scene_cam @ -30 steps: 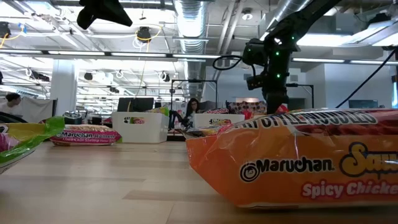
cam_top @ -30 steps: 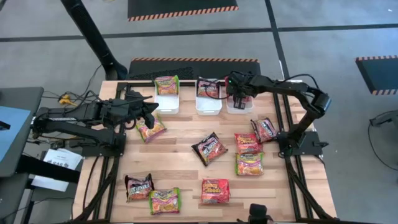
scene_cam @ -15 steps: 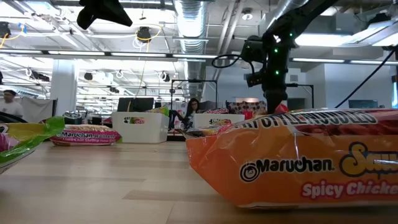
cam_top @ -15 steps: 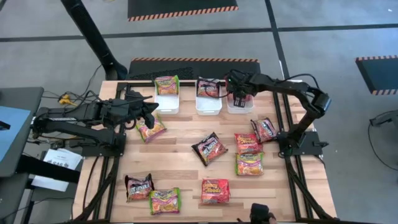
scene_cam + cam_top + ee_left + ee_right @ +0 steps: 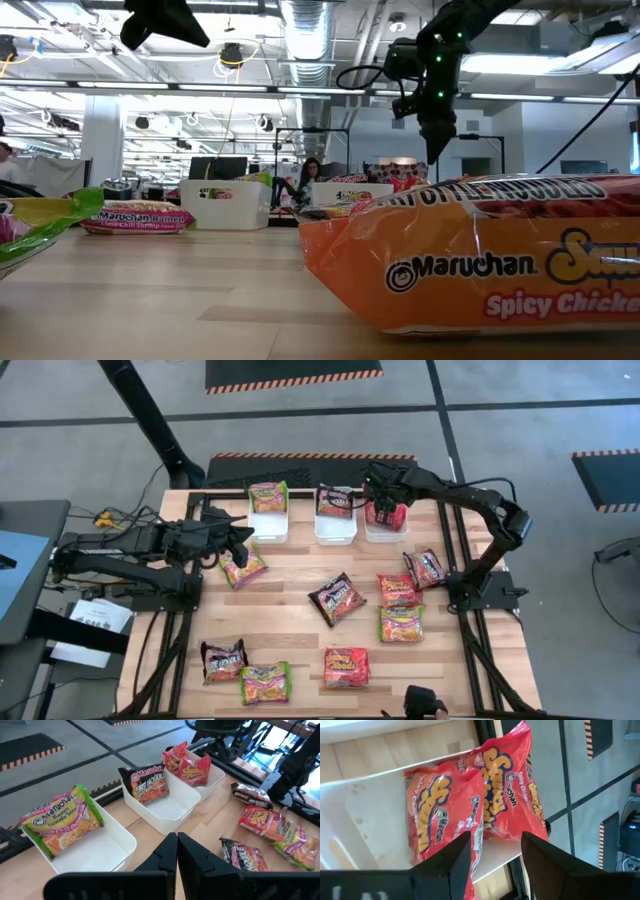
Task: Sort Maruchan noodles
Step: Put the black noodle pack into the middle white bin
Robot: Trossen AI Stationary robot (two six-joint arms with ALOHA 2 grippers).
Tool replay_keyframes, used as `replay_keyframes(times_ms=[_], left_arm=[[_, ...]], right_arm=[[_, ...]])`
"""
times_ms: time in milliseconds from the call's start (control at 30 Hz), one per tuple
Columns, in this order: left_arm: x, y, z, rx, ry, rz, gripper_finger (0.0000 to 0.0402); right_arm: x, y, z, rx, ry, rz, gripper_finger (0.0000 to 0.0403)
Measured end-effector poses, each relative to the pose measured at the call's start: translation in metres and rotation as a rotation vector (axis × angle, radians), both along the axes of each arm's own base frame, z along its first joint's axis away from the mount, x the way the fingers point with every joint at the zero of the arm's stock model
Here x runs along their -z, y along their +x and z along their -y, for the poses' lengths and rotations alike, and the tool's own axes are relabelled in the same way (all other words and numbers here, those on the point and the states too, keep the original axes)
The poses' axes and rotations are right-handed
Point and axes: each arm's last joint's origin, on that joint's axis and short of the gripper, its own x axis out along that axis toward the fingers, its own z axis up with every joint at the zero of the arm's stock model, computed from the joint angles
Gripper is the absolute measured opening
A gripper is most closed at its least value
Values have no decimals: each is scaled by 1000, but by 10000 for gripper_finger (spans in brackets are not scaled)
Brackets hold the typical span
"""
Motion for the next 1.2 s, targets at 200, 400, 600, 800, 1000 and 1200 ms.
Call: replay_keyframes(times_ms=[200, 400, 600, 800, 1000, 1200], left_arm=[[4, -1, 1, 31, -71, -11, 13], [7, -2, 3, 61, -112, -31, 63], [7, -2, 2, 19, -122, -10, 132], [2, -10, 0, -32, -122, 42, 184], [-4, -23, 2, 84, -226, 102, 188], [0, -30, 7, 200, -339, 68, 183]], right_arm=[[-7, -3, -6, 33, 41, -30, 197], [-16, -4, -13, 98, 77, -31, 196], [-26, -3, -26, 89, 110, -71, 196], [-33, 2, -36, 55, 116, -86, 196], [-37, 3, -48, 44, 138, -117, 196], [-38, 7, -72, 79, 221, -111, 196]])
